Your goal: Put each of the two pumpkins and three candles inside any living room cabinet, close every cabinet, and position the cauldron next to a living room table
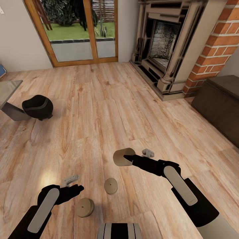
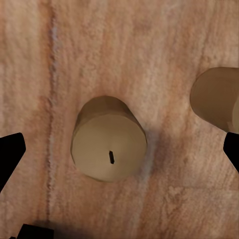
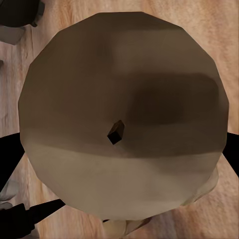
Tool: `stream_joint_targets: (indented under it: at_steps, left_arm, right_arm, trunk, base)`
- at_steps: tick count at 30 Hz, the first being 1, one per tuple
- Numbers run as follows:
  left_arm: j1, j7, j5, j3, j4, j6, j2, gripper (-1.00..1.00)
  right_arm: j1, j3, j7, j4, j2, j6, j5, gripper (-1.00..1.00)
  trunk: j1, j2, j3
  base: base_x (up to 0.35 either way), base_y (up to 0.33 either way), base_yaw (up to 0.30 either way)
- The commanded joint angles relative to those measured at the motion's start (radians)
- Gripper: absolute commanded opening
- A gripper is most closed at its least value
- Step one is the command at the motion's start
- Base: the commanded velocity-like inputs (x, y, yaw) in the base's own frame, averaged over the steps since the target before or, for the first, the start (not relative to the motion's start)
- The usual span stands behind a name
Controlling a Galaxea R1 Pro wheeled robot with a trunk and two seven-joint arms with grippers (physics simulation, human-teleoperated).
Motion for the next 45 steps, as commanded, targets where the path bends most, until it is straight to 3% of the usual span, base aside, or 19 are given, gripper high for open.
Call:
stream_joint_targets:
  at_steps: [1, 10, 17, 19, 26, 30, 36, 45]
  left_arm:
    - [-0.001, 0.011, 0.01, -0.002, -0.001, 0.0, 0.001, 1.0]
    - [-0.001, 0.011, 0.008, -0.003, -0.004, 0.0, 0.001, 1.0]
    - [-0.001, 0.011, 0.009, -0.003, -0.002, 0.0, 0.0, 1.0]
    - [-0.001, 0.01, 0.01, -0.003, -0.001, 0.0, 0.0, 1.0]
    - [-0.001, 0.01, 0.009, -0.022, -0.001, -0.001, -0.001, 1.0]
    - [-0.001, 0.01, 0.008, -0.027, 0.0, -0.007, -0.001, 1.0]
    - [-0.001, 0.01, 0.007, -0.059, 0.004, -0.045, -0.001, 1.0]
    - [-0.001, 0.01, 0.007, -0.066, 0.005, -0.084, 0.0, 1.0]
  right_arm:
    - [-0.001, 0.002, -0.011, -0.001, -0.001, -0.001, -0.011, -1.0]
    - [-0.001, 0.002, -0.011, -0.001, -0.001, -0.001, -0.011, -1.0]
    - [-0.001, 0.002, 0.013, 0.003, -0.008, -0.002, -0.04, -1.0]
    - [-0.001, 0.002, 0.069, 0.004, -0.03, -0.002, -0.049, -1.0]
    - [0.0, 0.002, 0.422, 0.074, -0.116, -0.014, -0.046, -1.0]
    - [0.0, 0.002, 0.579, 0.123, -0.141, -0.017, -0.041, -1.0]
    - [0.0, 0.002, 0.623, 0.141, -0.145, -0.017, -0.041, -1.0]
    - [-0.001, 0.002, 0.623, 0.146, -0.145, -0.017, -0.041, -1.0]
  trunk:
    - [0.0, 0.0, -0.001]
    - [0.0, 0.0, -0.001]
    - [0.003, -0.002, -0.028]
    - [0.004, -0.002, -0.036]
    - [0.007, -0.004, -0.063]
    - [0.009, -0.005, -0.078]
    - [0.012, -0.006, -0.101]
    - [0.016, -0.008, -0.136]
  base:
    - [0.001, 0.008, 0.0]
    - [0.0, 0.001, 0.0]
    - [0.0, 0.0, 0.0]
    - [0.0, 0.0, 0.0]
    - [0.0, 0.0, 0.0]
    - [0.0, 0.0, 0.0]
    - [0.0, 0.0, 0.0]
    - [0.0, 0.0, 0.0]
